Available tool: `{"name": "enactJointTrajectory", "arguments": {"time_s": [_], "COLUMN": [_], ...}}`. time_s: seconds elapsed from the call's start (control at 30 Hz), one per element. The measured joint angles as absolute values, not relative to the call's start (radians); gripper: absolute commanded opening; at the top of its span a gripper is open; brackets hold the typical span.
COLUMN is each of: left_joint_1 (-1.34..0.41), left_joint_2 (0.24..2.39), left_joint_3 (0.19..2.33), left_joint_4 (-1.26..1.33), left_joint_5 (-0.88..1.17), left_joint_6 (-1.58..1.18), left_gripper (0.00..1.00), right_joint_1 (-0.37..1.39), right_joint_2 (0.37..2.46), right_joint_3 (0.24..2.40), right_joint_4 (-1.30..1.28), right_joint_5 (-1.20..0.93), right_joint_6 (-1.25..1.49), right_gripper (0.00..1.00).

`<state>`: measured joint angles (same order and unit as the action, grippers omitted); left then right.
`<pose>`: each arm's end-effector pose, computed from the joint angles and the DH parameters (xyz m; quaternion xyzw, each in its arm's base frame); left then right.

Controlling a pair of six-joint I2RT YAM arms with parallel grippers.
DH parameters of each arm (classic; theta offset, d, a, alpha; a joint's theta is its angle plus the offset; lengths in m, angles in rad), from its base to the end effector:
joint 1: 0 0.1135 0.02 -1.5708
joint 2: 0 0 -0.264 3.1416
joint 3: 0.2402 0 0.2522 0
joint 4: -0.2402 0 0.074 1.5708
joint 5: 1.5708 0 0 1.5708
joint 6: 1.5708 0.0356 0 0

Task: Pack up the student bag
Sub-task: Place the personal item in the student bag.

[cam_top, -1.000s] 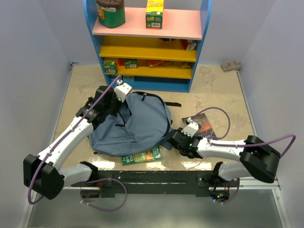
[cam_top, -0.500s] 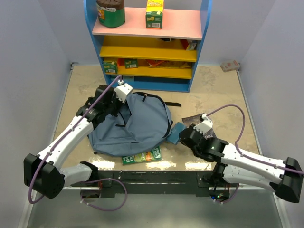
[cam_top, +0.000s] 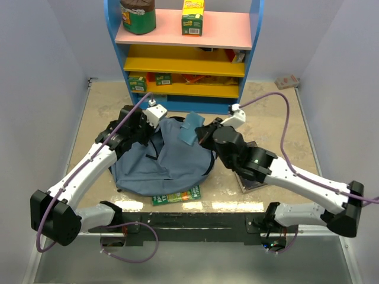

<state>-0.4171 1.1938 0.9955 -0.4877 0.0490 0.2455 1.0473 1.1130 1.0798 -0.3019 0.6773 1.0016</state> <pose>0.2366 -0.1067 0.3001 0.3038 0.8509 -0.0587 0.4245 0.1424 0.2021 0.3687 0.1748 0.7730 0.3261 0.5153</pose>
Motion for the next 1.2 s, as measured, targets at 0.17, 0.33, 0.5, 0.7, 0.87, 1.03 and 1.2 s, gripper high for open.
{"name": "enactJointTrajectory", "arguments": {"time_s": [0.17,0.33,0.5,0.7,0.87,1.03,1.2], "left_joint_1": [-0.417,-0.417,-0.417,-0.417,-0.417,-0.417,-0.417], "left_joint_2": [1.193,1.193,1.19,1.182,1.172,1.168,1.166], "left_joint_3": [1.003,1.017,1.017,1.017,1.017,1.017,1.02], "left_joint_4": [-0.497,-0.511,-0.519,-0.518,-0.518,-0.523,-0.541], "left_joint_5": [0.054,0.065,0.075,0.075,0.071,0.071,0.074], "left_joint_6": [0.242,0.223,0.218,0.216,0.2,0.193,0.192], "left_gripper": [0.0,0.0,0.0,0.0,0.0,0.0,0.0], "right_joint_1": [1.061,1.082,1.104,1.115,1.119,1.128,1.128], "right_joint_2": [1.279,1.408,1.446,1.464,1.472,1.509,1.564], "right_joint_3": [1.101,1.113,1.137,1.219,1.273,1.273,1.26], "right_joint_4": [-0.174,-0.109,-0.073,-0.059,-0.058,-0.059,-0.072], "right_joint_5": [0.628,0.592,0.584,0.588,0.601,0.616,0.628], "right_joint_6": [0.949,0.926,0.916,0.9,0.881,0.887,0.897], "right_gripper": [0.0,0.0,0.0,0.0,0.0,0.0,0.0]}}
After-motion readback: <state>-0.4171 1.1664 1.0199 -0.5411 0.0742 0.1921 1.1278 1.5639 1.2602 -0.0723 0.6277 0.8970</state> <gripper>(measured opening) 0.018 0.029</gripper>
